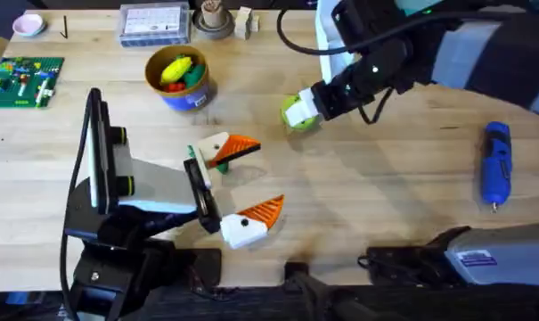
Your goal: Pick up the gripper from the table and insert it into the empty holder that is missing its gripper. Then pick up a screw, insert it into the mounting hole, and use the screwdriver to tighten it. Finally, clean up the table by picking up the vegetable and placing it into the bucket.
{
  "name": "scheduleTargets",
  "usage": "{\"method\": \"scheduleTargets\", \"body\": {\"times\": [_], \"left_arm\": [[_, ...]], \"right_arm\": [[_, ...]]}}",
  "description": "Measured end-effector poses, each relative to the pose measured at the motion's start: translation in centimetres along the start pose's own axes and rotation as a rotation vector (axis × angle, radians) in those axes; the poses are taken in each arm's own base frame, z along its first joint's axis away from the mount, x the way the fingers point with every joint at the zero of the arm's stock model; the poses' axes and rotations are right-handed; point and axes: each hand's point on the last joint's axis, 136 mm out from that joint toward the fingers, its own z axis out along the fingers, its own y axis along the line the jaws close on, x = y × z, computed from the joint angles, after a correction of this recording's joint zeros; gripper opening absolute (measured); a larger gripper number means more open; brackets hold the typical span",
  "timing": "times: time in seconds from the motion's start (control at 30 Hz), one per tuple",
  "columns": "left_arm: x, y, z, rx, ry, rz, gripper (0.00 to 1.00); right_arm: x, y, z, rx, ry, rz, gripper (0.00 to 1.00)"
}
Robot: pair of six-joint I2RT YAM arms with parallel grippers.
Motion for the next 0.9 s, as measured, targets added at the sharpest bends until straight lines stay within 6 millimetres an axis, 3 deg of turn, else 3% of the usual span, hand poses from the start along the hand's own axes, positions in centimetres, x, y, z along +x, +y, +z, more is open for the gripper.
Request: {"method": "scheduleTargets", "body": {"times": [0.47,0.9], "left_arm": [[0.0,0.0,0.0,0.000,0.000,0.000,0.993],[0.0,0.0,0.0,0.000,0.000,0.000,0.993]], "right_arm": [[0.3,0.5,4.3,-0.014,0.059,0.002,0.877],[-0.1,0.6,4.5,0.010,0.039,0.009,0.852]]}}
